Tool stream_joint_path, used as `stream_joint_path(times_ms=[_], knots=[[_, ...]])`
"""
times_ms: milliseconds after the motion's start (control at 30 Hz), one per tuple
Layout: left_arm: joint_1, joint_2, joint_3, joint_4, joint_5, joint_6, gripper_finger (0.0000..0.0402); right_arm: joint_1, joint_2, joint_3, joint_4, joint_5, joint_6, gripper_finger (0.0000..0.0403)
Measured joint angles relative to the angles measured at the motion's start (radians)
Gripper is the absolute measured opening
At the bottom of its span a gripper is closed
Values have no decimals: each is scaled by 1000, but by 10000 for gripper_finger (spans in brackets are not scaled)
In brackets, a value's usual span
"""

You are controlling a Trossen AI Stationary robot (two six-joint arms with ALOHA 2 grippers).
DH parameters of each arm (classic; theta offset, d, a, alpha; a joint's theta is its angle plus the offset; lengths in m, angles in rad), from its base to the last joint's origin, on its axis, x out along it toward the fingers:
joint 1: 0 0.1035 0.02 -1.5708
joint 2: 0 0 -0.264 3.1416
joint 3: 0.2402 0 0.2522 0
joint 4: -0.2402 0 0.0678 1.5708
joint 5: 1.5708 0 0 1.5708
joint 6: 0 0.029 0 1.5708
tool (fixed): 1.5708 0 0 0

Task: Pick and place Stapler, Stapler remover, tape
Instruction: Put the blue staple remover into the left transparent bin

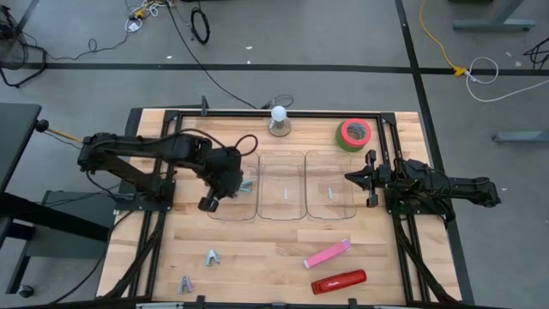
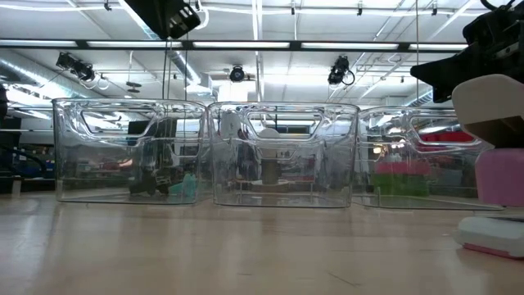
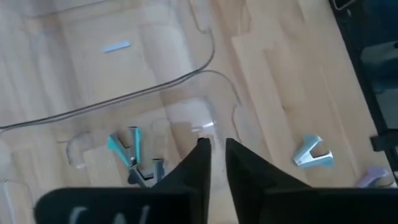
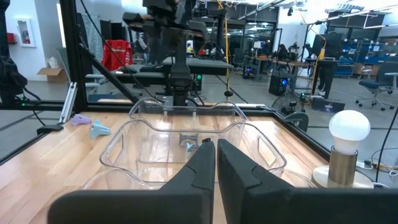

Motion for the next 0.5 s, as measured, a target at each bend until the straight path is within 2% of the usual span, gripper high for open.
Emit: stream_joint_path(times_ms=[267, 500], knots=[[-73, 0, 0, -4, 3, 0, 6, 0, 0, 0, 0, 0, 0, 22], [-143, 0, 0, -39, 3, -7, 4, 0, 0, 0, 0, 0, 0, 22]])
